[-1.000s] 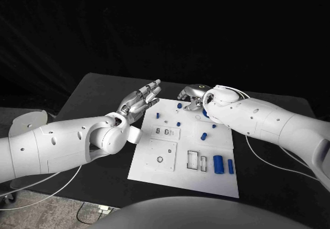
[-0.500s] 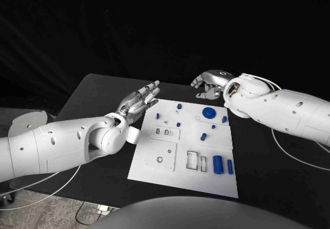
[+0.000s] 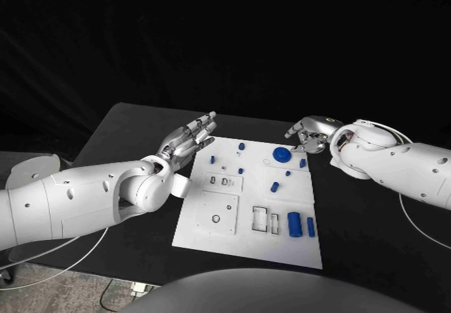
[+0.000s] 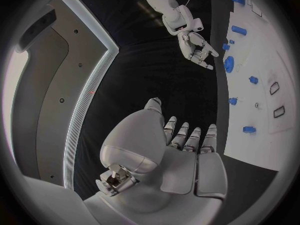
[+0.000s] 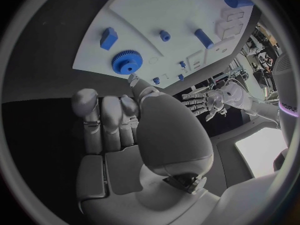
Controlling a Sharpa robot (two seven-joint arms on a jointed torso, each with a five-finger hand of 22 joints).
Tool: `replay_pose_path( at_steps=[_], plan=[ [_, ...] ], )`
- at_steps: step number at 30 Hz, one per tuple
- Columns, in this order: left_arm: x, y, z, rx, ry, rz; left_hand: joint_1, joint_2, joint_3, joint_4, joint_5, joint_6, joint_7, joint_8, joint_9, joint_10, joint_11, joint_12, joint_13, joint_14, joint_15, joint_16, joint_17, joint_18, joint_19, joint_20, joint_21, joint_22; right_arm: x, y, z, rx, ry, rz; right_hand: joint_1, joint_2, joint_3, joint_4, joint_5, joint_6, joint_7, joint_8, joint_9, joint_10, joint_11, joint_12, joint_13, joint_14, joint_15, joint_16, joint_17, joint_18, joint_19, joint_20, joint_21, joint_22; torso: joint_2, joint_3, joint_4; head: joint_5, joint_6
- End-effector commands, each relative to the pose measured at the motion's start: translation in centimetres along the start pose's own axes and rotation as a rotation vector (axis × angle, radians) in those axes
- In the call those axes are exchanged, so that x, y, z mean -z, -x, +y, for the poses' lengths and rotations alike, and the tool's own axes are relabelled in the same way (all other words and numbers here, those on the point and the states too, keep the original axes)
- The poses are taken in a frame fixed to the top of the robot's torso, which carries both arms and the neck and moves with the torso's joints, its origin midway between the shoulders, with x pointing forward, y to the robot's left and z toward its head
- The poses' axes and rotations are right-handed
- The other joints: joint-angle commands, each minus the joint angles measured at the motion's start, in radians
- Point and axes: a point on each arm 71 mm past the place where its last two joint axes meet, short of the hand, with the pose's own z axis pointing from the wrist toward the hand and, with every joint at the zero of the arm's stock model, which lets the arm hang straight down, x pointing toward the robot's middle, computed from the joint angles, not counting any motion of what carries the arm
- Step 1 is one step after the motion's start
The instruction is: Assemble the parts on the task board
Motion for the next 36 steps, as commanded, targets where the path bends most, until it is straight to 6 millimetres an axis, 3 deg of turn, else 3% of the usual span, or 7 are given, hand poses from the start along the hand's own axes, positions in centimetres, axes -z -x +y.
replay_pose_path(
  at_steps=[1, 2, 3, 6, 13, 27, 36],
  plan=[
    [0.0, -0.2, 0.0, 0.016, -0.003, 0.021, 0.014, 0.001, 0.008, 0.002, 0.005, 0.0, 0.007, 0.005, 0.001, -0.001, 0.008, 0.002, 0.001, -0.001, 0.007, 0.007, 0.002, 0.009, -0.002, 0.005, 0.007, 0.001, 0.2, -0.8, -0.7, -0.015, -0.04, 0.03, -0.04, 0.001, -0.026, 0.025, -0.022, 0.024, 0.002, 0.017, 0.015, 0.327, -0.006, 0.336, 0.412, 0.181, 0.001, 0.358, 0.41, -0.045, 0.128, 0.003, 0.217, 0.237, -0.002, 0.0019, 0.0001, -0.004, 0.0],
    [0.1, -0.2, 0.1, 0.017, -0.001, 0.021, 0.014, 0.001, 0.008, 0.002, 0.005, 0.0, 0.007, 0.005, 0.001, -0.001, 0.008, 0.002, 0.001, -0.001, 0.007, 0.008, 0.002, 0.009, -0.002, 0.005, 0.007, 0.001, 0.3, -1.0, -0.8, -0.009, -0.041, 0.024, -0.057, -0.001, -0.037, 0.036, -0.028, 0.037, 0.004, 0.024, 0.021, 0.42, -0.005, 0.374, 0.478, 0.227, 0.002, 0.404, 0.472, -0.06, 0.178, 0.001, 0.281, 0.308, -0.002, 0.0021, -0.0001, -0.004, 0.0],
    [0.1, -0.2, 0.1, 0.018, 0.0, 0.02, 0.014, 0.001, 0.008, 0.002, 0.005, 0.0, 0.007, 0.005, 0.001, -0.001, 0.008, 0.002, 0.001, -0.001, 0.007, 0.008, 0.002, 0.009, -0.002, 0.005, 0.007, 0.001, 0.3, -1.1, -0.9, -0.002, -0.042, 0.019, -0.07, -0.006, -0.048, 0.045, -0.031, 0.046, 0.013, 0.028, 0.028, 0.42, -0.012, 0.374, 0.478, 0.227, -0.003, 0.404, 0.472, -0.073, 0.213, 0.005, 0.328, 0.359, -0.001, 0.002, -0.0004, -0.004, 0.0],
    [0.2, -0.1, 0.3, 0.019, 0.003, 0.019, 0.014, 0.001, 0.008, 0.002, 0.005, 0.0, 0.007, 0.005, 0.001, -0.001, 0.008, 0.002, 0.001, -0.001, 0.007, 0.008, 0.002, 0.009, -0.002, 0.005, 0.007, 0.001, 0.4, -1.4, -0.9, 0.019, -0.042, 0.007, -0.105, -0.007, -0.068, 0.071, -0.028, 0.058, 0.001, 0.032, 0.038, 0.42, -0.008, 0.374, 0.478, 0.227, -0.003, 0.404, 0.472, -0.094, 0.279, 0.003, 0.4, 0.442, -0.001, 0.0015, -0.0003, -0.005, 0.0],
    [0.3, 0.0, 0.4, 0.018, 0.006, 0.016, 0.016, 0.001, 0.009, 0.002, 0.007, 0.0, 0.006, 0.005, 0.001, -0.001, 0.009, 0.002, 0.001, 0.0, 0.01, 0.01, 0.002, 0.009, -0.001, 0.006, 0.007, 0.002, 0.3, -1.7, -0.7, 0.035, -0.041, 0.014, -0.117, 0.002, -0.065, 0.078, 0.065, 0.021, 0.003, 0.003, 0.031, 0.42, -0.008, 0.374, 0.478, 0.227, -0.004, 0.404, 0.472, -0.109, 0.324, 0.003, 0.439, 0.489, 0.0, -0.0009, 0.0021, -0.009, 0.0],
    [0.3, 0.0, 0.4, 0.019, 0.008, 0.017, 0.018, 0.001, 0.01, 0.002, 0.008, 0.001, 0.006, 0.006, 0.002, -0.001, 0.009, 0.003, 0.001, 0.001, 0.011, 0.011, 0.003, 0.009, -0.001, 0.006, 0.007, 0.002, 0.2, -1.9, -0.5, 0.033, -0.038, 0.018, -0.12, 0.011, -0.046, 0.074, 0.159, 0.028, -0.001, 0.001, 0.028, 0.42, -0.013, 0.374, 0.478, 0.227, -0.009, 0.404, 0.472, -0.114, 0.34, -0.003, 0.451, 0.504, -0.001, -0.0012, 0.0008, -0.005, 0.0],
    [0.3, -0.1, 0.4, 0.021, 0.009, 0.02, 0.018, 0.001, 0.01, 0.002, 0.008, 0.001, 0.006, 0.006, 0.002, -0.001, 0.01, 0.004, 0.001, 0.002, 0.012, 0.011, 0.003, 0.009, 0.0, 0.006, 0.008, 0.002, -0.2, -2.0, -0.1, 0.029, -0.032, 0.028, -0.129, 0.012, -0.044, 0.079, 0.168, 0.032, 0.003, 0.002, 0.028, 0.42, -0.011, 0.374, 0.478, 0.227, -0.008, 0.404, 0.472, -0.115, 0.342, -0.002, 0.453, 0.506, -0.001, -0.0004, 0.0013, -0.005, 0.0]
  ],
)
